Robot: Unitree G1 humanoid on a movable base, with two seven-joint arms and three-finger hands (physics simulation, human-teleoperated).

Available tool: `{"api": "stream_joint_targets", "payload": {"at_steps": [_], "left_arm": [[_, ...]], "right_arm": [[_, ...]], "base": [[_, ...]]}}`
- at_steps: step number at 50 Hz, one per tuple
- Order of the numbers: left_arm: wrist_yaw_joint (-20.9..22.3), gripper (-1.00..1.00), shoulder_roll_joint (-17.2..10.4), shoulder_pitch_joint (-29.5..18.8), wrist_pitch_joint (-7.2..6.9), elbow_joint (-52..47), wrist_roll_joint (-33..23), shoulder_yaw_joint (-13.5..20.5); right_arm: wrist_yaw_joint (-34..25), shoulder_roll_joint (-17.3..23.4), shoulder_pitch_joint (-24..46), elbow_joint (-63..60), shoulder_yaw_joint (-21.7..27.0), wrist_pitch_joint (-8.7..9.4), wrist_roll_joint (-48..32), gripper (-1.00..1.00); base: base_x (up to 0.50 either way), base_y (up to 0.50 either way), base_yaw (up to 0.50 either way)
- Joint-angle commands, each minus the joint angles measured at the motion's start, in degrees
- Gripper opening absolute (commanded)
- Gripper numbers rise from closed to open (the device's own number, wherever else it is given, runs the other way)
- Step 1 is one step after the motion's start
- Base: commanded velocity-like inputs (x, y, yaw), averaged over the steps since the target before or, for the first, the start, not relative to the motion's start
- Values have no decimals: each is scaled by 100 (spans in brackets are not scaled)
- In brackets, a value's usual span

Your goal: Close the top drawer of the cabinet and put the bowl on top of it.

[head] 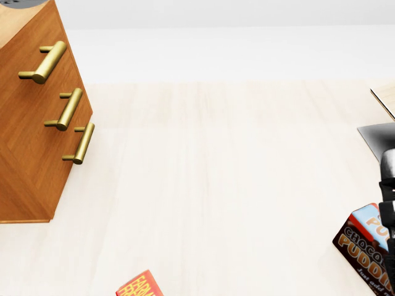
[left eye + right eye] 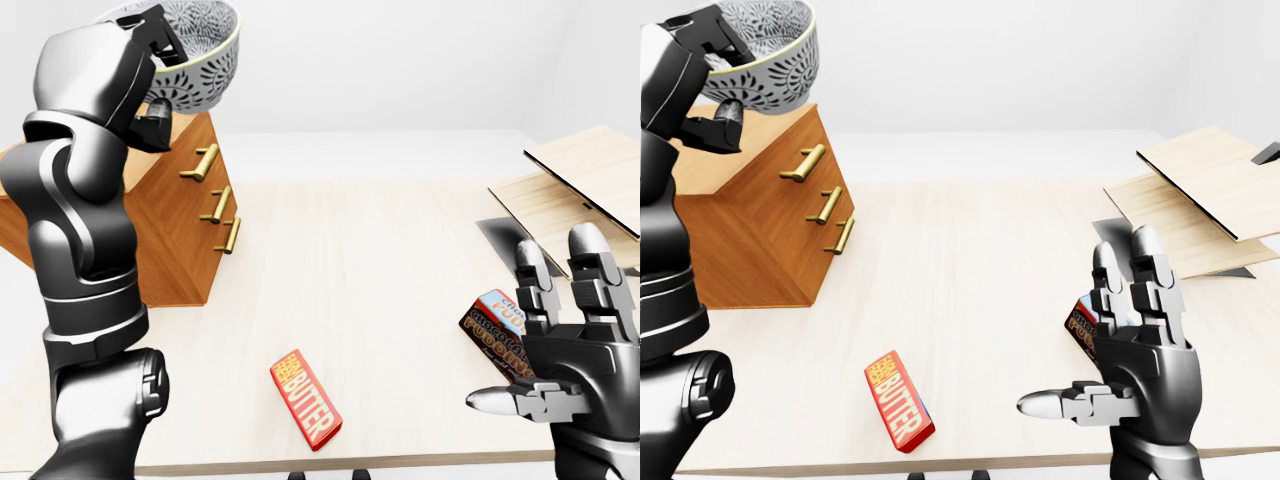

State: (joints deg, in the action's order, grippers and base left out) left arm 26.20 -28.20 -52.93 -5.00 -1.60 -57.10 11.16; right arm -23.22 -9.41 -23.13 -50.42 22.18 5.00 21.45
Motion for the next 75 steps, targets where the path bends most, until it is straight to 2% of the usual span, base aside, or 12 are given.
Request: {"api": "stream_joint_targets", "payload": {"at_steps": [1,9,18,22,32,38,39,42,49,62,75], "left_arm": [[-749,-100,-672,22,0,624,979,296],[-1213,-100,-1007,38,0,1155,1545,436],[-1805,-100,-1441,-338,0,2294,2174,479],[-2110,-100,-1517,-412,0,2743,2334,390],[-2486,-100,-1680,-724,0,3690,2450,228],[-2576,-100,-1844,-1017,0,4304,2725,309],[-2721,-100,-1877,-1065,0,4527,2730,285],[-2911,-100,-1881,-1164,0,4988,2804,202],[-3063,-100,-1854,-1231,0,5307,2862,115],[-3313,-100,-1892,-1813,0,6246,2689,-91],[-3324,-100,-1813,-1857,0,6389,2652,-130]], "right_arm": [[-19,-7,-82,73,-158,0,-107,100],[-4,12,-105,123,-230,0,-143,100],[33,41,-124,108,-277,0,-148,100],[53,46,-119,73,-269,0,-137,100],[23,31,-159,151,-339,0,-195,100],[3,32,-194,235,-409,0,-242,100],[-11,23,-204,291,-474,0,-310,100],[6,35,-247,294,-532,0,-335,100],[35,73,-273,290,-562,0,-326,100],[28,80,-290,280,-564,0,-314,100],[33,87,-279,279,-573,0,-317,100]], "base": [[0,0,0],[0,0,0],[0,0,0],[0,0,0],[0,0,0],[0,0,0],[0,0,0],[0,0,0],[0,0,0],[0,0,0],[0,0,0]]}}
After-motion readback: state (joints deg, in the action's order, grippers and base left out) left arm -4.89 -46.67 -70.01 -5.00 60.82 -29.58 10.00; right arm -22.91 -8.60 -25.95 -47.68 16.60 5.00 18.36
